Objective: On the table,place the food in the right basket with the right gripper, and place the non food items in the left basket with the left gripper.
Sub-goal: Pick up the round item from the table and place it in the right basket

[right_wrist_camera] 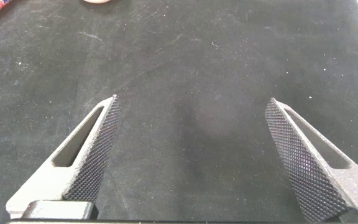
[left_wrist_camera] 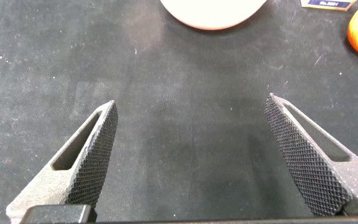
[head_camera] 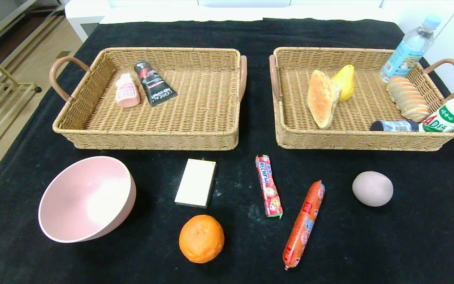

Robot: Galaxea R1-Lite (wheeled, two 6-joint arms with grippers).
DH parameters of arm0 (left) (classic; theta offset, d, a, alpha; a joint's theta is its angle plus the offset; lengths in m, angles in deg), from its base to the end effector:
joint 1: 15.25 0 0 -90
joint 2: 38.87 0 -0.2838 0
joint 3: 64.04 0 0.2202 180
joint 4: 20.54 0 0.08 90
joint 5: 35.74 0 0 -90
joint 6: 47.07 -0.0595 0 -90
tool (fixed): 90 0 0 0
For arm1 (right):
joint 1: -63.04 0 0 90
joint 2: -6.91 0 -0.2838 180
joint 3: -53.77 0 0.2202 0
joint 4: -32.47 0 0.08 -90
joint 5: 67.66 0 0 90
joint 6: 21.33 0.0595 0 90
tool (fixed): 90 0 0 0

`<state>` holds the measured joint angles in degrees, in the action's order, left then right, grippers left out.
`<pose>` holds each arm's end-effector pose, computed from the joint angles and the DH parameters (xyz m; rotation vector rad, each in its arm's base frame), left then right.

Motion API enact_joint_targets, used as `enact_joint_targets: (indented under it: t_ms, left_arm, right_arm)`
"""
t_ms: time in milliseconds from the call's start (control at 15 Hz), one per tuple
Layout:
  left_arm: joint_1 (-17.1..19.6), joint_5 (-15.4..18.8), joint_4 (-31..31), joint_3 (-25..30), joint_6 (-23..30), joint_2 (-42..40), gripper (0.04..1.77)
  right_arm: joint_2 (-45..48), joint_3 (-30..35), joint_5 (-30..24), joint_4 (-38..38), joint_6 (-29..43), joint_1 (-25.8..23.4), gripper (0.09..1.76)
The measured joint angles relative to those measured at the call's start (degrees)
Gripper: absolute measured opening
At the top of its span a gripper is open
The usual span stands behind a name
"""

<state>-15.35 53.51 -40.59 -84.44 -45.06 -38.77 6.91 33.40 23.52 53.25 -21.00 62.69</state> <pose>0.0622 0.0007 0.0775 -0.0351 -0.0046 0.0113 0.0621 -0.0016 0.0756 0.0057 0.0071 -0.0267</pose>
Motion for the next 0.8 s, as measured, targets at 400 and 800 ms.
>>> enact_joint_targets:
  t_ms: [400,800]
  left_arm:
    - [0.0,2.8,-9.3,-11.6,0.3,1.2,1.72]
    - [-0.6,3.1,-11.0,-26.4,-0.2,13.7,1.72]
  right_arm:
    - [-2.3,-12.2,0.1,9.0,0.0,0.2,1.71]
    - [-15.6,-26.9,0.2,10.2,0.0,0.3,1.71]
